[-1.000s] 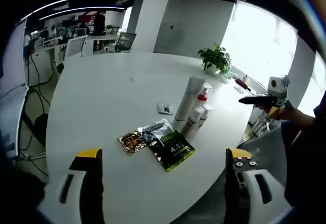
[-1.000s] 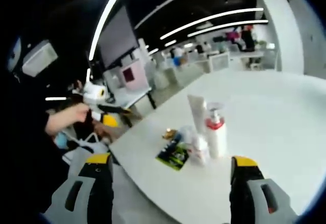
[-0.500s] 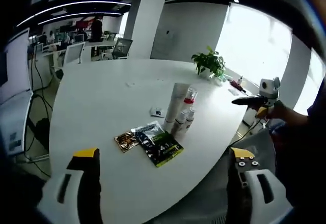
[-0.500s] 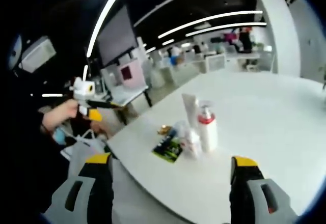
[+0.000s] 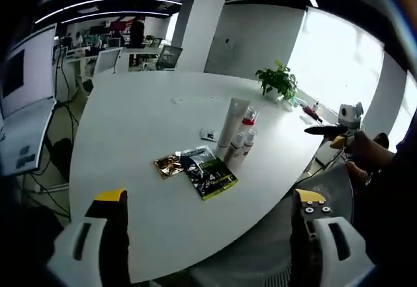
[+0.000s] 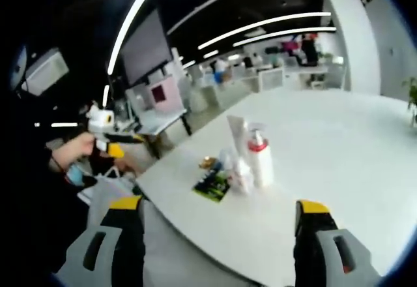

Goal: Arrange the skincare products in the storage area until every visible bottle or jar stands upright without overlapping.

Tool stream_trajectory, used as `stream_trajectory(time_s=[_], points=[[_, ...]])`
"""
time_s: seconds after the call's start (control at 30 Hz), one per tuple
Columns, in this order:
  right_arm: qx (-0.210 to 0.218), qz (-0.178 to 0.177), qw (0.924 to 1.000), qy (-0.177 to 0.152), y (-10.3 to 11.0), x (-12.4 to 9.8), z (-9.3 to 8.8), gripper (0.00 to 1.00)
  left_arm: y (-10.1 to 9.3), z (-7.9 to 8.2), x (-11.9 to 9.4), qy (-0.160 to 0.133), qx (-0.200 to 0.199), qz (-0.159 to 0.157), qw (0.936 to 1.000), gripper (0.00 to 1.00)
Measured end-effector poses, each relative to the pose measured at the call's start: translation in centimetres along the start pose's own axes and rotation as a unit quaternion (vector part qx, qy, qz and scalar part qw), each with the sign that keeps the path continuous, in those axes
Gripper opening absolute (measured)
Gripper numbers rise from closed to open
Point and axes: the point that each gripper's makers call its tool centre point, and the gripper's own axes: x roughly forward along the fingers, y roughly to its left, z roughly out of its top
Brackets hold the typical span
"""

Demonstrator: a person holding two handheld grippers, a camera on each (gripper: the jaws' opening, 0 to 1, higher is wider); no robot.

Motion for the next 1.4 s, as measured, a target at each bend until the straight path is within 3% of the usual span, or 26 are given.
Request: stream_trajectory(time_s=[0.33,0.6,1.0,1.4], points=[[0.008,-0.001,1.0000,0.001,-0.2,-0.2,-0.9,0.99,-1.3,0.2,0.9,0.001,0.002,-0.010,0.9999,0.99],[0.012,-0.008,0.9999,-0.001,-0.7,-0.5,-1.0,0.98,-1.2,0.6,1.9,0.001,0.005,-0.018,0.9998,0.99],[0.018,-0.022,0.9996,-0.010,-1.5,-0.9,-0.4,0.98,-0.1,3.8,4.2,0.002,0.039,-0.021,0.9990,0.97],[0.039,-0.040,0.9984,-0.011,-2.7,-1.1,-1.4,0.98,0.2,5.0,7.3,0.013,0.046,-0.038,0.9982,0.95]])
